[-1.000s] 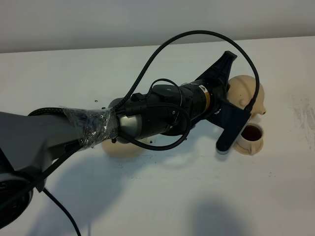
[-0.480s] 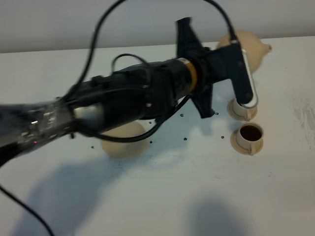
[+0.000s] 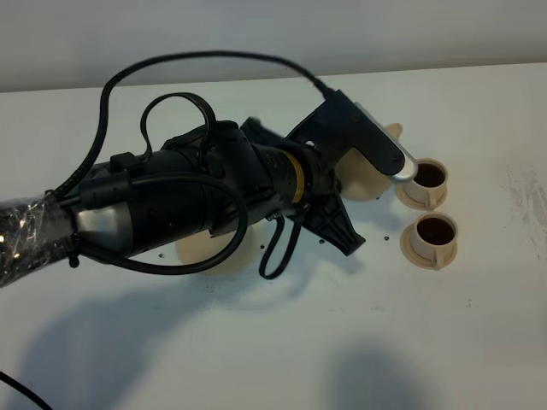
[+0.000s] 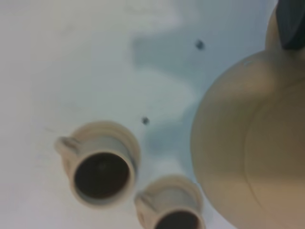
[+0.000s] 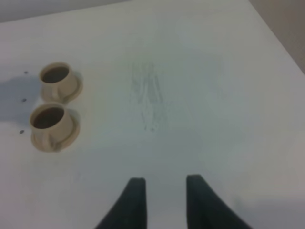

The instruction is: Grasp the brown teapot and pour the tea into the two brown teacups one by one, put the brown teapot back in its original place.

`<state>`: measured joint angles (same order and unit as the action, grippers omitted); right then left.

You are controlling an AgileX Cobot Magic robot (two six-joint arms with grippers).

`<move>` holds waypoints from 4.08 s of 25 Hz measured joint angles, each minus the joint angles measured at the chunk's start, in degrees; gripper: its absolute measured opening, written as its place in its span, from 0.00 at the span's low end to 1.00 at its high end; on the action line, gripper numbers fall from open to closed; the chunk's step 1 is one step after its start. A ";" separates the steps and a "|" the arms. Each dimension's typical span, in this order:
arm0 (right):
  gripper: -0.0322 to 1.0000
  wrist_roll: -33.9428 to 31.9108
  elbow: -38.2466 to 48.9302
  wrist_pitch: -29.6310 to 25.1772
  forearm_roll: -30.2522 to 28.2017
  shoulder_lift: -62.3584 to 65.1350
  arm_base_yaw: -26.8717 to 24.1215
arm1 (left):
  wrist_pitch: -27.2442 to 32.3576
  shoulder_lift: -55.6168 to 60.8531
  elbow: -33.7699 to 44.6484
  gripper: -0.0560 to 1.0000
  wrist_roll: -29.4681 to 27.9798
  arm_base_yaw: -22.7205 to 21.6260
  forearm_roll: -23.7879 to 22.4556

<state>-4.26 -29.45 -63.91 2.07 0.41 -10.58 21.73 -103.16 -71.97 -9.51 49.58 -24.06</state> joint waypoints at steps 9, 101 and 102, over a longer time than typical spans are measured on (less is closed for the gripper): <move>0.25 0.00 0.00 0.00 0.00 0.00 0.00 | 2.66 -4.89 0.00 0.16 0.32 0.00 11.96; 0.25 0.00 0.00 0.00 0.00 0.00 0.00 | 4.81 3.09 18.31 0.43 -2.37 -20.06 9.47; 0.25 0.00 0.00 0.00 0.00 0.00 0.00 | 4.86 3.21 18.31 0.44 -2.37 -20.06 9.47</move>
<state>-4.26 -29.45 -63.91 2.07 0.41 -10.58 26.60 -99.95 -53.65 -11.89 29.52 -14.60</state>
